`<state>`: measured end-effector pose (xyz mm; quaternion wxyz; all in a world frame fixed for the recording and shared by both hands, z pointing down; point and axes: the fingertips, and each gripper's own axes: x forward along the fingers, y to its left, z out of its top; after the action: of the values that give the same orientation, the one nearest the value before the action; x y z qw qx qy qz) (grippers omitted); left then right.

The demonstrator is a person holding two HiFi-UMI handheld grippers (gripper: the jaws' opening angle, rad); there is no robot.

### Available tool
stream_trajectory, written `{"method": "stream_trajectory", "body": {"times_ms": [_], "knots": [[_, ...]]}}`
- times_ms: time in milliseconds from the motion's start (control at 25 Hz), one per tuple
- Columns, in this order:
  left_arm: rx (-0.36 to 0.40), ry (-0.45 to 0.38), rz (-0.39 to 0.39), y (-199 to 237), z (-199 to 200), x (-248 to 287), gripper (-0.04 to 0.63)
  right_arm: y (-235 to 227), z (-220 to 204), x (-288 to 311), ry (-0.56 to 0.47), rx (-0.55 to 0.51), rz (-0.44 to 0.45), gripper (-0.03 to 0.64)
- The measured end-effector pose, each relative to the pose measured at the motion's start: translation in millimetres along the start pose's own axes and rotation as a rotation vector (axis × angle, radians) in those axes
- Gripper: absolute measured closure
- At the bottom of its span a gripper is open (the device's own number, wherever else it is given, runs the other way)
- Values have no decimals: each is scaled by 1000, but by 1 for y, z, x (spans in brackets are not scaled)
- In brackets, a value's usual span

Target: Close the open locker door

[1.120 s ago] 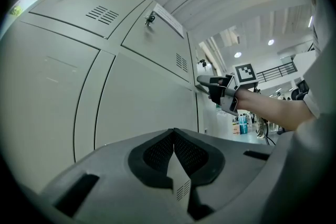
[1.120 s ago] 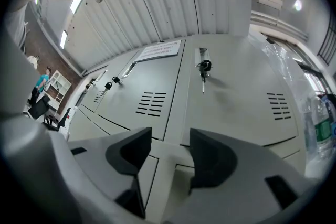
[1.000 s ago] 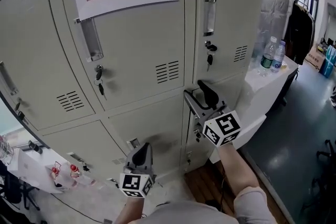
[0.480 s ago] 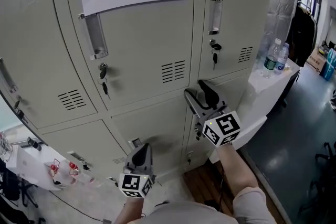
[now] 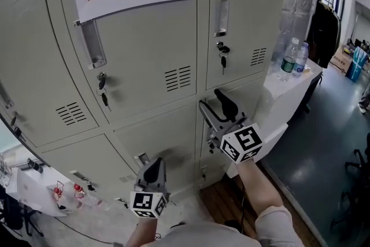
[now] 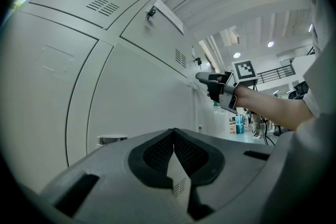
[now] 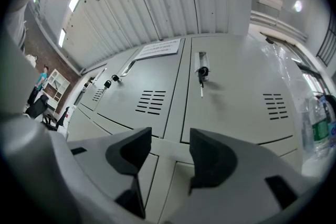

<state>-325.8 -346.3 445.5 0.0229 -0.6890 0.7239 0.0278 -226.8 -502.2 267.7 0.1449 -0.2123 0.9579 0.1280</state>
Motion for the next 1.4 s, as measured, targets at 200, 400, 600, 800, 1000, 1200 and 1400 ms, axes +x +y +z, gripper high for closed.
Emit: {"method": "stream_trajectory", "body": {"times_ms": [200, 400, 600, 800, 1000, 1200, 1400], "knots": [[0, -1, -39, -19, 0, 8, 586, -8, 8, -24, 3, -18, -24, 407], [14, -10, -91, -44, 4, 18, 586, -17, 4, -57, 49, -76, -79, 407], [19, -18, -132, -70, 7, 28, 586, -30, -10, -98, 95, -44, -133, 407], [21, -13, -178, -97, 5, 39, 586, -46, -37, -152, 174, -6, -209, 407], [22, -4, -228, -125, 0, 49, 586, -64, -82, -213, 301, 18, -329, 407], [30, 10, -264, -146, -6, 57, 586, -65, -113, -269, 378, 67, -438, 415], [20, 27, -294, -163, -14, 61, 586, -56, -134, -309, 421, 109, -523, 515]]}}
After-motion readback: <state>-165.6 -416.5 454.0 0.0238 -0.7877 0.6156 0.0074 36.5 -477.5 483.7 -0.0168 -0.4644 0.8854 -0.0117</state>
